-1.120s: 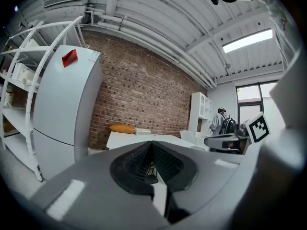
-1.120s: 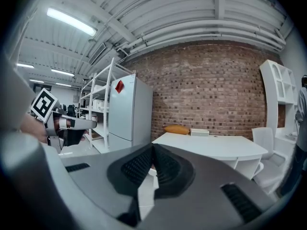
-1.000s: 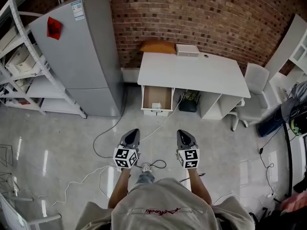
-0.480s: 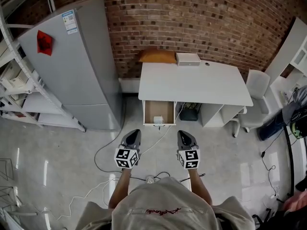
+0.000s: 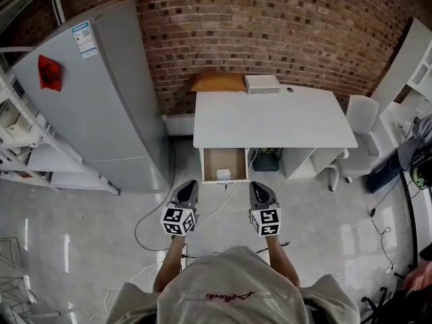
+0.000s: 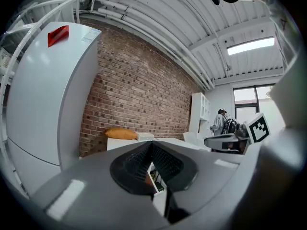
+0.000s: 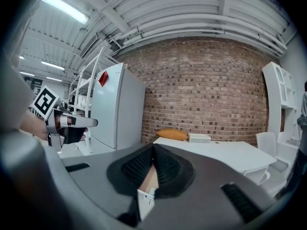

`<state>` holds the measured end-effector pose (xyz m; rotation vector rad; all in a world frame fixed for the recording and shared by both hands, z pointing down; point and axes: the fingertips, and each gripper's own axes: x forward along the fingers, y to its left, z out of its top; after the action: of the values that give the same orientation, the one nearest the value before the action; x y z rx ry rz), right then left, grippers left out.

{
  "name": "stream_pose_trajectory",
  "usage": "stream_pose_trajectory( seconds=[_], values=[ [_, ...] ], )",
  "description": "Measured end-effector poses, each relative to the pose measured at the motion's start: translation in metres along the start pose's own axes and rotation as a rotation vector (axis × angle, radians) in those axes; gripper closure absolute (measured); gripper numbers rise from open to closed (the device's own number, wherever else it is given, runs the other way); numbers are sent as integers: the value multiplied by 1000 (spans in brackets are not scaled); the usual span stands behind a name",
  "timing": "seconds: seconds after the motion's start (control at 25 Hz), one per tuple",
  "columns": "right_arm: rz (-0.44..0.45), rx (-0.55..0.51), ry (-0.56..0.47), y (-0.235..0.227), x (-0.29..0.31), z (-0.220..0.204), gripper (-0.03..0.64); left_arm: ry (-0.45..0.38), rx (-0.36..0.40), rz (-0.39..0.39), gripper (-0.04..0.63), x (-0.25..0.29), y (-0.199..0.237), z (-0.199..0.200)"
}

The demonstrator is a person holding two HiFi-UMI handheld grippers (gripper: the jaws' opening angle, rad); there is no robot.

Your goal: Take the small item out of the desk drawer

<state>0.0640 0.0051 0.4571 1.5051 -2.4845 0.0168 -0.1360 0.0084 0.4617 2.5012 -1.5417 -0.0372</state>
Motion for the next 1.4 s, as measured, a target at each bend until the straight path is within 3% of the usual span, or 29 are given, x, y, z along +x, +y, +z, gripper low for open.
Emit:
stream_pose_trajectory(
  seconds=[0.4,0.88,1.4],
  values=[
    [-34,8,21,-5,-5,-10,606,20,-2,-53,586,11,-7,-8],
    [-34,22,29,-8,-7,-22,606,29,-12,-48,586,14,-10,-18],
    [-6,41,0,-43,60,-14,606,27,8,-20,586,75,17,-5]
  ],
)
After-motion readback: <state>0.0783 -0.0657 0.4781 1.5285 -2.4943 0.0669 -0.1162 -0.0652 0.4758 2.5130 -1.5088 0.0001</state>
